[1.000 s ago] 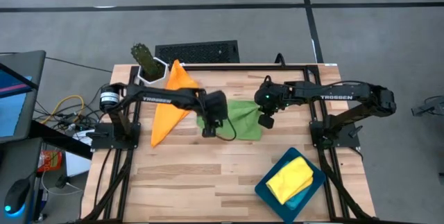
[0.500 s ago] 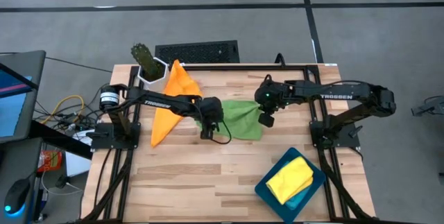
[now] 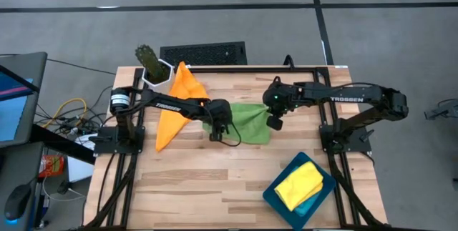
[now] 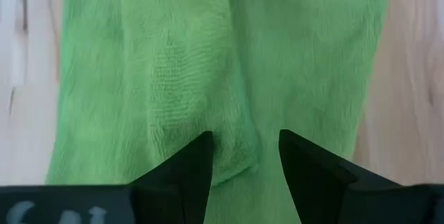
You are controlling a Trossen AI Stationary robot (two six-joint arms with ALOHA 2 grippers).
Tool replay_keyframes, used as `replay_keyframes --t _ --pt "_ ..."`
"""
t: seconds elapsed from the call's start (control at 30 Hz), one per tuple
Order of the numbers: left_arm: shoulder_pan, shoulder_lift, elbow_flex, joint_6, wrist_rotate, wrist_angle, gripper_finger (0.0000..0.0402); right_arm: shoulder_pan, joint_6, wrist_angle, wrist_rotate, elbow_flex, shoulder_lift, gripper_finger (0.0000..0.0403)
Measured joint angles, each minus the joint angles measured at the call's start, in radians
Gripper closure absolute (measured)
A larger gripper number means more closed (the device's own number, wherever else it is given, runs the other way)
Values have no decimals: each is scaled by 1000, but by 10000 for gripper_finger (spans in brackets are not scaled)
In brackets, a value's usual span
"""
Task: Fold microfiber towels
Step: Fold the green microfiber towel
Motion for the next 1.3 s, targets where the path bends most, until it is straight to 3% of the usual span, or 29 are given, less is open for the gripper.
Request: replay_keyframes --t 0.3,0.5,0.63,0.73,0.97,1.3 --pt "14 7 -1 0 -76 5 250 0 -5 0 0 0 0 390" --pt "16 7 0 -13 -72 4 328 0 -5 0 0 0 0 373" --pt "16 -3 3 -56 -74 3 388 0 -6 0 0 0 0 385" --pt "16 -2 26 -71 -76 -54 395 0 -7 0 1 0 0 391" --pt "18 -14 171 -89 -75 -234 399 0 -7 0 1 0 0 373" --pt "47 -36 489 -117 -41 -600 400 0 -1 5 5 0 0 387"
